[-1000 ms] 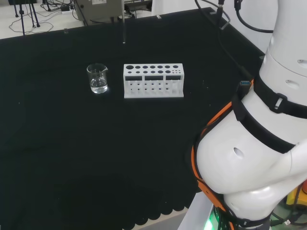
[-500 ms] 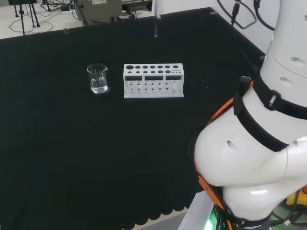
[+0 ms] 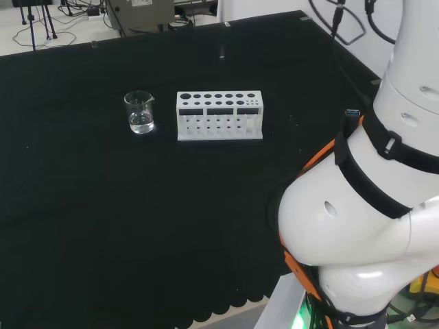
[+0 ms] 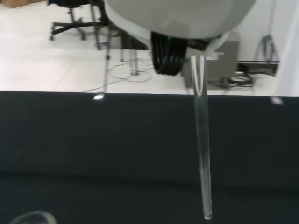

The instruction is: Put the glass rod back on the white test tube rack.

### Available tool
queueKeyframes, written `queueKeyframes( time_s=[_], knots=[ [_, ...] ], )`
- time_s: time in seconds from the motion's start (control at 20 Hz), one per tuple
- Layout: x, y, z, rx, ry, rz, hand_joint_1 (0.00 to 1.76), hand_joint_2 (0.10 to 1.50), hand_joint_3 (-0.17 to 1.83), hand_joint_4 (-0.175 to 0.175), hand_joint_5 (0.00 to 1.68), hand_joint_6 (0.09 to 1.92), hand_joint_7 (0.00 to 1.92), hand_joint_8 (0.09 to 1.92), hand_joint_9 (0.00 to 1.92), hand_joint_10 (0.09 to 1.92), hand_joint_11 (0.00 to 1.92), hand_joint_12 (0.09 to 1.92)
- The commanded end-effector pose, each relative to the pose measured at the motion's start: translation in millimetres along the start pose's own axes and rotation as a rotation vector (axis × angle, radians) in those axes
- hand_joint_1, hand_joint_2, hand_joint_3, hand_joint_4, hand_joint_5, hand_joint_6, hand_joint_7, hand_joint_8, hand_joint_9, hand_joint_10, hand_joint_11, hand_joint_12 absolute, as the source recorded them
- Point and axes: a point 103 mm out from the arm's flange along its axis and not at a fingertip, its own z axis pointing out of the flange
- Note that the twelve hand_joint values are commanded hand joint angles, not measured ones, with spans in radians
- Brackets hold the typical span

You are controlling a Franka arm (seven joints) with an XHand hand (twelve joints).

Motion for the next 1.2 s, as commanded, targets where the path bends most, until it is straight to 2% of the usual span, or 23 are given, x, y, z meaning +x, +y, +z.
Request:
queueKeyframes(
  time_s=[0.05,0.35,0.45,0.7,1.2],
  knots=[
    [43,-20,8,0.013,0.029,-0.096,1.33,0.6,0.74,-0.175,1.26,0.47,1.37,0.79,1.64,0.79,1.07,0.89],
    [46,-21,20,0.035,0.021,-0.105,1.33,0.6,0.74,-0.175,1.26,0.47,1.37,0.79,1.64,0.79,1.06,0.89],
    [58,-12,22,0.048,0.003,-0.107,1.33,0.6,0.74,-0.175,1.26,0.47,1.37,0.79,1.64,0.79,1.06,0.89],
    [56,-14,26,0.054,0.011,-0.102,1.33,0.6,0.74,-0.175,1.26,0.47,1.37,0.78,1.64,0.79,1.06,0.89],
    [55,-4,53,0.092,0.03,-0.118,1.33,0.6,0.74,-0.175,1.26,0.47,1.37,0.78,1.64,0.79,1.06,0.89]
  ],
)
